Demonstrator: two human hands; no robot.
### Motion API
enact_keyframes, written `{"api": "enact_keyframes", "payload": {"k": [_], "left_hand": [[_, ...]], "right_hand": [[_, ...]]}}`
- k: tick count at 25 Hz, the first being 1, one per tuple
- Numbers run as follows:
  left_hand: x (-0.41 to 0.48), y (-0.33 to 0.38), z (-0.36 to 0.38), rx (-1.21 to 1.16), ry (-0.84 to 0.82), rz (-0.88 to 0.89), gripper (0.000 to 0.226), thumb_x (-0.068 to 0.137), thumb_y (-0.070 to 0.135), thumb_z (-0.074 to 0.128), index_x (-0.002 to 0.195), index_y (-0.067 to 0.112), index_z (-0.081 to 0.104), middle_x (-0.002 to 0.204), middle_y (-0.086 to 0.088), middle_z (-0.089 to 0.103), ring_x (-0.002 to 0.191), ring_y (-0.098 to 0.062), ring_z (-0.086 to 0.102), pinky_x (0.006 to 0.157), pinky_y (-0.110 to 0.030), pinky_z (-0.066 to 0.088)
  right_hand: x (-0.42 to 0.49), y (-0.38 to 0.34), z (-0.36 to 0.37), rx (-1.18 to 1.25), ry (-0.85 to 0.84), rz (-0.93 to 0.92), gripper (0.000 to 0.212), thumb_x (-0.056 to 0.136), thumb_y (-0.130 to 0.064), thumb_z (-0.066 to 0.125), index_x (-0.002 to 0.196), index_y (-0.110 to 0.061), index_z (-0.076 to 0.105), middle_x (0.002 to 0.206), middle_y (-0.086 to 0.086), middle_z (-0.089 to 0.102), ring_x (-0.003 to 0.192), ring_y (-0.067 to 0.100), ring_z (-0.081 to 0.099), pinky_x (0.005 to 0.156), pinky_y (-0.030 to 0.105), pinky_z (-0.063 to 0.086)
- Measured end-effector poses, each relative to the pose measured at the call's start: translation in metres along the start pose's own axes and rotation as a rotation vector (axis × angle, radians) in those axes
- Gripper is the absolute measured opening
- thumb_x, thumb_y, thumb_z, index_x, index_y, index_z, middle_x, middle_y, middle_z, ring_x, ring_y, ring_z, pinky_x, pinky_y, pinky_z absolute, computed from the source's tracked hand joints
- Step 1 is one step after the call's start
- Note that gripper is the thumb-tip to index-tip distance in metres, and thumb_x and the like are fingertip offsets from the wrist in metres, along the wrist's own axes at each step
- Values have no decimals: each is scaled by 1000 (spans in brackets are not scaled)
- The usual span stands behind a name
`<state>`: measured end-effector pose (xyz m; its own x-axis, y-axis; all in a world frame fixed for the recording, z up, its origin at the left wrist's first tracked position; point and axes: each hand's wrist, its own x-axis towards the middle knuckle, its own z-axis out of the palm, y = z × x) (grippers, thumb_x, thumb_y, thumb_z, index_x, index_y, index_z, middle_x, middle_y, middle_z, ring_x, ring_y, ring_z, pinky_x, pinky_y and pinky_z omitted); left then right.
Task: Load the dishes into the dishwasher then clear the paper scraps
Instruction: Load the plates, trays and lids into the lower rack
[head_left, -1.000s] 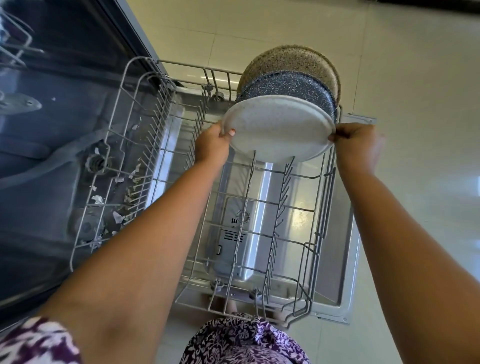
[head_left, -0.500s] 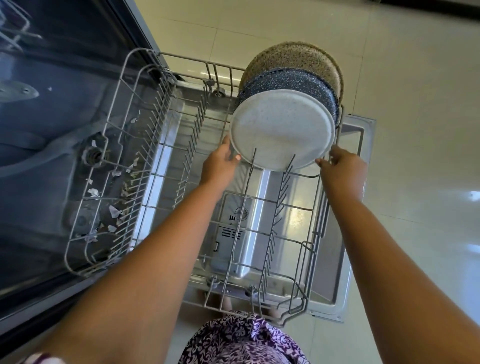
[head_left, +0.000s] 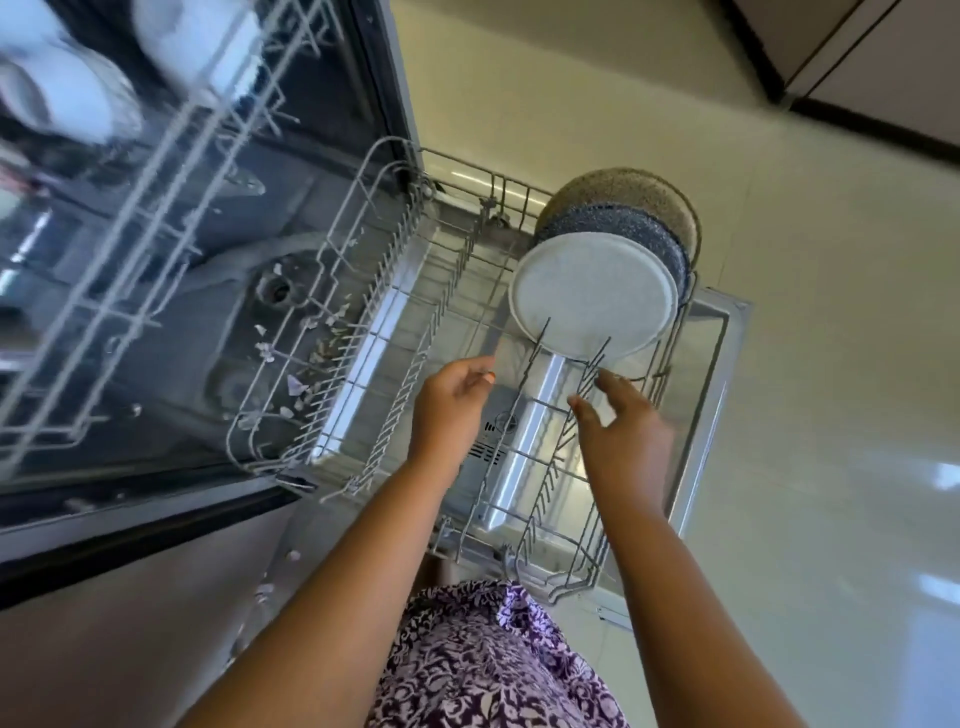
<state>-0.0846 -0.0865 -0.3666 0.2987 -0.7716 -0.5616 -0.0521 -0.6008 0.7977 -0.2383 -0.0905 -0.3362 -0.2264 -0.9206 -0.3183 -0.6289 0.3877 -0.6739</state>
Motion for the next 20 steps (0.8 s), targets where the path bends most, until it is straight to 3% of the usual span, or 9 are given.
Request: {"api": "enact_keyframes", "payload": {"k": [3, 7, 11, 14, 16, 20], "left_hand": [[-44, 22, -28, -11, 32, 37, 25, 91, 16, 56, 95, 40, 63, 105, 10, 68, 101, -10, 63, 90, -34, 51], [-111, 58, -80, -22, 94, 82, 24, 92, 14, 57, 100, 36, 63, 103, 6, 68, 92, -9, 63, 76, -20, 48], [-182, 93, -137, -64, 211, 126, 22, 90, 8, 59, 99, 27, 65, 97, 4, 68, 95, -11, 62, 84, -22, 47], [-243, 117, -185, -123, 333, 181, 20, 89, 1, 58, 103, 13, 65, 103, -8, 68, 96, -16, 63, 88, -23, 50], [-285, 125, -218, -149, 440, 191, 19, 90, 3, 58, 106, 10, 65, 104, -11, 68, 92, -15, 61, 78, -16, 49], [-373, 118, -277, -196, 732, 193, 20, 90, 17, 61, 92, 37, 65, 93, 3, 69, 74, -8, 56, 73, -25, 45]], "right_hand": [[-30, -30, -17, 6, -68, -76, 44, 87, -23, 65, 128, -13, 56, 136, 8, 53, 126, 20, 50, 105, 29, 38], [-68, -84, -48, -21, -142, -249, 43, 87, -22, 66, 128, -15, 57, 135, 8, 53, 117, 25, 57, 100, 25, 38], [-106, -144, -77, -21, -222, -422, 43, 88, -22, 64, 129, -15, 56, 133, 6, 55, 113, 24, 58, 95, 20, 41], [-142, -191, -94, -56, -325, -583, 43, 88, -24, 63, 130, -15, 55, 131, 6, 57, 109, 25, 59, 93, 30, 45], [-166, -218, -99, -85, -377, -678, 43, 87, -22, 64, 129, -15, 55, 131, 9, 56, 107, 29, 60, 92, 32, 45], [-229, -265, -95, -111, -532, -932, 45, 86, -22, 66, 130, -16, 55, 130, 9, 57, 118, 26, 54, 98, 34, 43]]}}
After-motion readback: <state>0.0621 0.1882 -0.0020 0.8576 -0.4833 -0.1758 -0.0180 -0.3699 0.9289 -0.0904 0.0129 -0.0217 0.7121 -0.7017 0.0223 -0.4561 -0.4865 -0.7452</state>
